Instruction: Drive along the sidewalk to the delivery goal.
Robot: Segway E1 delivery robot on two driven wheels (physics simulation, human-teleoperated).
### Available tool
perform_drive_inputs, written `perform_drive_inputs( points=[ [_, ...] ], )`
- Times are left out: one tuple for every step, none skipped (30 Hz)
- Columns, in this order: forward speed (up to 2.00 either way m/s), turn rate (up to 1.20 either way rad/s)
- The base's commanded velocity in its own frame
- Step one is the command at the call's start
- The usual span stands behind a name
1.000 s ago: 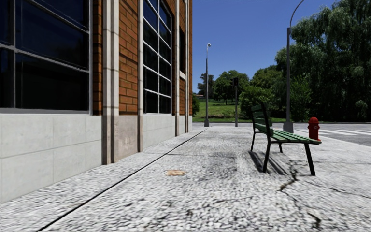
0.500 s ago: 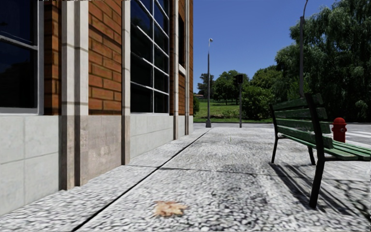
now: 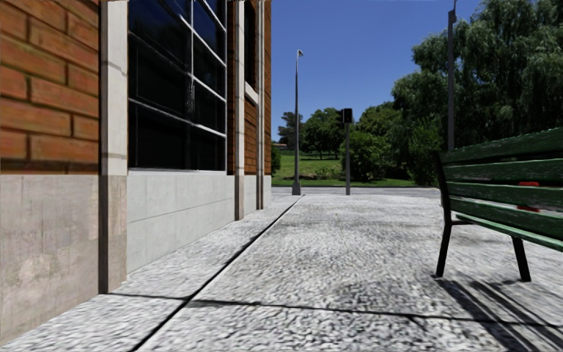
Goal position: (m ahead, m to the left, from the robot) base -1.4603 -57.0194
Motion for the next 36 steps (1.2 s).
perform_drive_inputs(
  points=[
    [2.0,0.0],
    [2.0,0.0],
    [2.0,0.0],
    [2.0,0.0],
    [2.0,0.0],
    [2.0,0.0],
    [2.0,0.0],
    [2.0,0.0],
    [2.0,0.0],
    [2.0,-0.1],
    [2.0,-0.15],
    [2.0,-0.18],
    [2.0,-0.18],
    [2.0,-0.22],
    [2.0,-0.25],
    [2.0,-0.27],
    [2.0,-0.28],
    [2.0,-0.28],
    [2.0,-0.28],
    [2.0,-0.28],
    [2.0,-0.28],
    [2.0,-0.28],
    [2.0,-0.28],
    [2.0,-0.28],
    [2.0,-0.29],
    [2.0,-0.29],
    [2.0,-0.31],
    [2.0,-0.31],
    [2.0,-0.31],
    [2.0,-0.36],
    [2.0,-0.47],
    [2.0,-0.47],
    [2.0,-0.47],
    [2.0,-0.47],
    [2.0,-0.47],
    [2.0,-0.47]
  ],
)
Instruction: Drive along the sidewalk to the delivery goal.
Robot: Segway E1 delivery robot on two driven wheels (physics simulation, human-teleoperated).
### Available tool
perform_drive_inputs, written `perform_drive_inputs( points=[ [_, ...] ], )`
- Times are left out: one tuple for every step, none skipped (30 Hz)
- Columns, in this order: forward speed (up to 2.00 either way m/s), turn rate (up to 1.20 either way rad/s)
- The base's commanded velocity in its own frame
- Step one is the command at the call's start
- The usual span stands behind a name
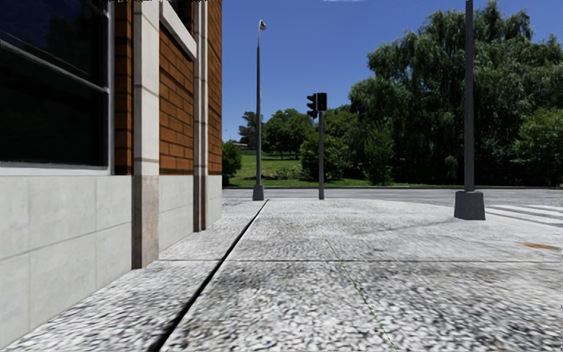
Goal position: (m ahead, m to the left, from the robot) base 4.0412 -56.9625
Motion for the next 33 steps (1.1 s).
perform_drive_inputs(
  points=[
    [2.0,-0.47],
    [1.98,-0.48],
    [1.98,-0.48],
    [1.92,-0.48],
    [1.84,-0.48],
    [1.79,-0.49],
    [1.79,-0.49],
    [1.78,-0.49],
    [1.78,-0.49],
    [1.77,-0.49],
    [1.77,-0.49],
    [1.77,-0.49],
    [1.77,-0.49],
    [1.71,-0.49],
    [1.64,-0.49],
    [1.64,-0.49],
    [1.62,-0.49],
    [1.62,-0.49],
    [1.62,-0.49],
    [1.62,-0.49],
    [1.61,-0.39],
    [1.61,0.0],
    [1.63,0.0],
    [1.63,0.0],
    [1.65,0.0],
    [1.65,0.0],
    [1.65,0.0],
    [1.65,0.0],
    [1.65,0.0],
    [1.65,0.0],
    [1.65,0.0],
    [1.64,0.0],
    [1.64,0.0]
  ],
)
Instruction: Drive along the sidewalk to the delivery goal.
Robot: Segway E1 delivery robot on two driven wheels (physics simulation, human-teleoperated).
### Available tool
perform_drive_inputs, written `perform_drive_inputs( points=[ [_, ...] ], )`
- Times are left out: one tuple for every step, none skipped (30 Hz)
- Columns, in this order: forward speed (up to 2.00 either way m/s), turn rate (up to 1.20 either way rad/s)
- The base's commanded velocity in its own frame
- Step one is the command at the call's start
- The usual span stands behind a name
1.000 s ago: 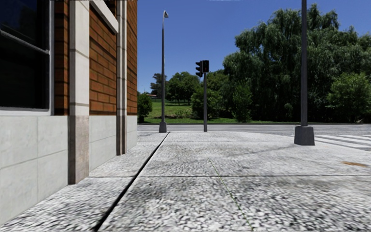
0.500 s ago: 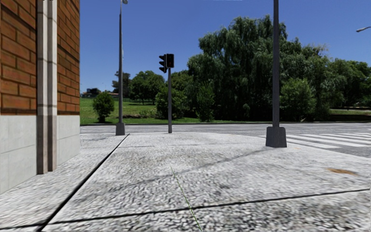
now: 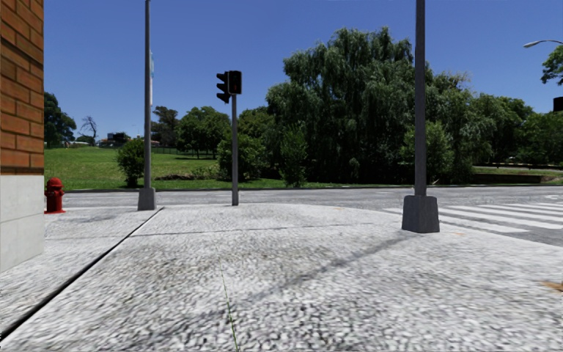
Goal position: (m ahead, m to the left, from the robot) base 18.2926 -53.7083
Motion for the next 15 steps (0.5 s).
perform_drive_inputs(
  points=[
    [1.64,0.0],
    [1.63,0.0],
    [1.63,0.0],
    [1.63,0.0],
    [1.63,0.0],
    [1.63,0.0],
    [1.63,0.0],
    [1.63,0.0],
    [1.63,0.0],
    [1.63,0.0],
    [1.63,0.0],
    [1.63,0.0],
    [1.63,0.0],
    [1.63,0.0],
    [1.63,0.0]
  ],
)
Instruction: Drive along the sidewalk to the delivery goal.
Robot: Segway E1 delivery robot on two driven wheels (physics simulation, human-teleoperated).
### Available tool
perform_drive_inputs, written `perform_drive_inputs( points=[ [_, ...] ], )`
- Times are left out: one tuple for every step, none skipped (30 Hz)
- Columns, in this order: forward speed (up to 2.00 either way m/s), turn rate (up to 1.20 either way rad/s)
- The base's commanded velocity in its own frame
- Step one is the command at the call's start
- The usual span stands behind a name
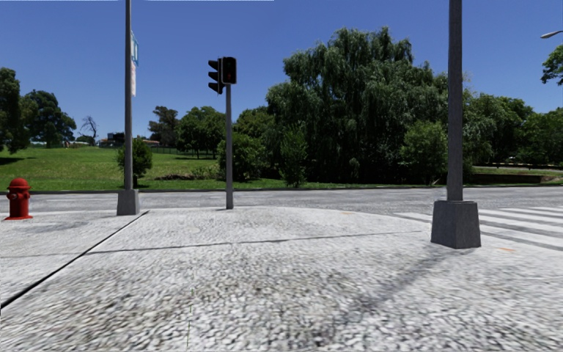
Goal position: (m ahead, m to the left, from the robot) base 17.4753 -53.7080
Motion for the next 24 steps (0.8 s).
perform_drive_inputs(
  points=[
    [1.63,0.0],
    [1.63,0.0],
    [1.63,0.0],
    [1.63,0.0],
    [1.63,0.0],
    [1.63,0.0],
    [1.63,0.0],
    [1.63,0.0],
    [1.63,0.0],
    [1.63,0.0],
    [1.63,0.0],
    [1.63,0.0],
    [1.63,0.0],
    [1.63,0.0],
    [1.63,0.0],
    [1.63,0.0],
    [1.63,0.0],
    [1.63,-0.06],
    [1.63,-0.12],
    [1.63,-0.12],
    [1.63,-0.16],
    [1.61,-0.19],
    [1.56,-0.22],
    [1.56,-0.22]
  ],
)
